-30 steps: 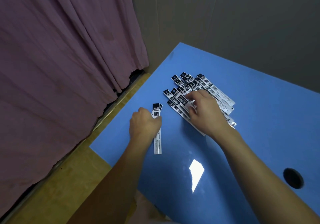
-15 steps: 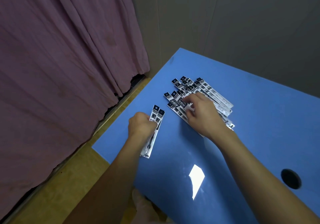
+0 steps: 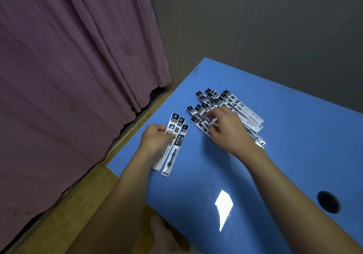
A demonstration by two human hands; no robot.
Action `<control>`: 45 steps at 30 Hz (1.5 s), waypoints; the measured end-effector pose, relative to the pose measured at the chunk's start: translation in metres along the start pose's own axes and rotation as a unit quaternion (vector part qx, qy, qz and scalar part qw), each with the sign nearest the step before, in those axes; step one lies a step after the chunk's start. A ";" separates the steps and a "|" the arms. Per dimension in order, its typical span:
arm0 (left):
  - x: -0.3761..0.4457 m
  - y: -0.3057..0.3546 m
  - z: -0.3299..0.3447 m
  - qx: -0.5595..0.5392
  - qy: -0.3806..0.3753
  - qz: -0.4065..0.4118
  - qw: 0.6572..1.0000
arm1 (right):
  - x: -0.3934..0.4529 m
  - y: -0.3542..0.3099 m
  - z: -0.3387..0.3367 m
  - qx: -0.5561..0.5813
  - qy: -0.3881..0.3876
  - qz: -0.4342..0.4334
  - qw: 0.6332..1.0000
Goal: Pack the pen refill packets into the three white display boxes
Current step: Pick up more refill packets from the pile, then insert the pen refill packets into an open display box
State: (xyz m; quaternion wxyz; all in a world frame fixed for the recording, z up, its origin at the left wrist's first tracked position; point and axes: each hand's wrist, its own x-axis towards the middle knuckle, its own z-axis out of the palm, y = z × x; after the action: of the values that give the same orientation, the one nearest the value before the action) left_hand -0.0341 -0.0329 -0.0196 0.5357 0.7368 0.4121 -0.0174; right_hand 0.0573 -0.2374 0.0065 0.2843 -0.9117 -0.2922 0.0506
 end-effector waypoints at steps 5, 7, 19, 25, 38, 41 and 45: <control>-0.005 0.010 -0.012 -0.006 -0.022 0.022 0.999 | 0.010 -0.001 0.006 -0.049 -0.065 0.016 0.997; -0.006 0.015 -0.015 -0.003 -0.016 0.033 0.999 | 0.013 -0.002 0.009 -0.069 -0.091 0.021 0.993; -0.036 0.040 -0.023 0.019 0.041 0.131 0.990 | 0.003 -0.022 0.004 -0.141 -0.136 0.031 0.980; -0.066 0.057 -0.033 0.048 0.055 0.200 0.977 | -0.035 -0.025 -0.021 -0.168 -0.100 0.079 0.977; -0.157 0.029 -0.008 0.153 -0.005 0.345 0.926 | -0.192 -0.033 -0.062 -0.196 -0.036 0.194 0.961; -0.184 0.028 0.007 0.152 -0.021 0.362 0.919 | -0.226 -0.029 -0.072 -0.190 -0.030 0.216 0.957; -0.217 0.033 0.028 0.156 -0.051 0.382 0.910 | -0.266 -0.014 -0.088 -0.183 -0.013 0.241 0.953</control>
State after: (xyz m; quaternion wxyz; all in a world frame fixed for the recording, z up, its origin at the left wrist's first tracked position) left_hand -0.1452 -0.1860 0.0953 0.4001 0.9102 0.0634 0.0864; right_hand -0.1462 -0.4201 0.0679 0.0877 -0.9908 -0.0714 0.0748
